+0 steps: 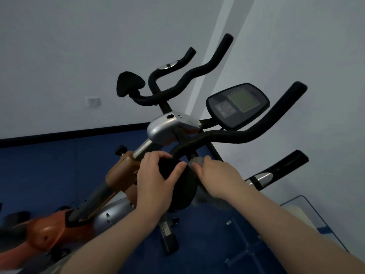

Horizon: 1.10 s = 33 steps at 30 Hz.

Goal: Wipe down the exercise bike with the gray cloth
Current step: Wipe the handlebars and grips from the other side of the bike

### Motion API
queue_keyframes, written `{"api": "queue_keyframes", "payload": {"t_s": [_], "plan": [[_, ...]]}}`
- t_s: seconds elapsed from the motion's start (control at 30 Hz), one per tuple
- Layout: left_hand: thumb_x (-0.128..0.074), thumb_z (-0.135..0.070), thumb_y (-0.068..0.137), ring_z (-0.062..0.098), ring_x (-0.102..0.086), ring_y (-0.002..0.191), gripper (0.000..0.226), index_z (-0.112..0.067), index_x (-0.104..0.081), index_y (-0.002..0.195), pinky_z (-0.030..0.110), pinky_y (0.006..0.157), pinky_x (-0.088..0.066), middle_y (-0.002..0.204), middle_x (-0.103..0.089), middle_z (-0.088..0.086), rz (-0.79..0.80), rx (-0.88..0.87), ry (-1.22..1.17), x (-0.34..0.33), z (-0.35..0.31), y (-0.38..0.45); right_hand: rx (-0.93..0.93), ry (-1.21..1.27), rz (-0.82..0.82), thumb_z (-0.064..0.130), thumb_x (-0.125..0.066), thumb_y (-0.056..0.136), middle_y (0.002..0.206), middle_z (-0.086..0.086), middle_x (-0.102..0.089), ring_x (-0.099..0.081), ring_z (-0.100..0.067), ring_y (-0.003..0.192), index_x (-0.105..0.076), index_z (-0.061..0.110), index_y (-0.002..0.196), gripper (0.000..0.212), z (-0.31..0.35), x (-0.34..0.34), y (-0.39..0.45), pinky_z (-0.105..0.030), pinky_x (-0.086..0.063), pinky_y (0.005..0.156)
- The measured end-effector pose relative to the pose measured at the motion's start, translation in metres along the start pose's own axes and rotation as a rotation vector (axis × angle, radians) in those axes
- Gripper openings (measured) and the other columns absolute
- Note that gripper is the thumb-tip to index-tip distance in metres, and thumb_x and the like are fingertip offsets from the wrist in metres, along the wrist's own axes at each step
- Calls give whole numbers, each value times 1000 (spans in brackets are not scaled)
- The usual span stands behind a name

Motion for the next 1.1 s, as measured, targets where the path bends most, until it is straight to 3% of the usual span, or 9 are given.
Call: {"api": "queue_keyframes", "payload": {"t_s": [0.1,0.23,0.43,0.57,0.67,0.77,0.83,0.93,1.1], "plan": [[-68,-53,78,1,-53,96,28,-46,-47,94,36,84,-51,97,-50,-21,-3,-6,-22,0,1,-1,20,12,-16,48,-22,103,115,-12,-56,-56,-33,104,-47,17,128,47,11,2,10,-36,-33,72],[-68,-53,78,0,-52,95,27,-46,-47,94,31,82,-49,96,-50,-20,-2,-9,-31,1,-1,-2,13,47,-194,50,-28,101,116,-8,-57,-60,-32,94,-37,18,128,43,9,3,-17,-36,-36,67],[-65,-52,80,0,-51,97,25,-43,-47,95,29,84,-47,97,-49,-21,15,-26,-12,1,-5,-2,12,278,-91,54,-32,100,111,-12,-61,-59,-33,101,-42,14,115,44,7,6,6,-38,-40,73],[-64,-47,84,-4,-46,99,23,-41,-48,98,27,87,-42,99,-47,-23,26,-38,34,1,-7,-2,106,8,-220,49,-33,101,118,-9,-54,-60,-31,91,-33,16,135,47,8,2,-21,-35,-37,65],[-64,-40,86,-6,-41,96,22,-37,-50,102,15,87,-32,101,-44,-21,41,-63,93,1,-14,-2,351,-146,-228,51,-34,97,124,-2,-52,-61,-24,90,-27,19,147,59,2,9,-57,-34,-44,68],[-67,-15,86,-6,-43,103,30,-33,-51,104,5,91,-30,105,-47,-17,55,-179,84,2,-34,-6,565,-265,-314,51,-44,93,118,3,-61,-62,-17,97,-58,21,129,49,-41,37,-88,-36,-44,96],[-65,-6,84,-4,-46,105,32,-28,-55,105,9,95,-31,107,-53,-14,103,-295,86,-6,-56,-13,445,-221,-462,51,-47,93,116,1,-62,-60,-19,103,-67,20,117,44,-68,51,-96,-40,-31,110],[-66,-10,85,3,-48,104,24,-24,-59,104,21,95,-36,105,-55,-14,232,-369,161,-28,-78,-22,243,-72,-668,37,-47,98,100,-3,-64,-59,-25,94,-69,13,92,32,-49,33,-94,-49,-32,108],[-63,-6,88,6,-49,104,24,-21,-61,107,23,94,-37,107,-56,-11,339,-385,231,-42,-88,-28,459,-267,-747,34,-53,94,99,-4,-66,-62,-25,92,-70,15,96,26,-51,32,-99,-44,-29,114]]}}
Point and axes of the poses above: each hand's wrist, its own y-axis towards the middle knuckle, its own x-axis out of the back of the hand, z = x × y, the point moved 9 cm from there along y, towards the middle knuckle
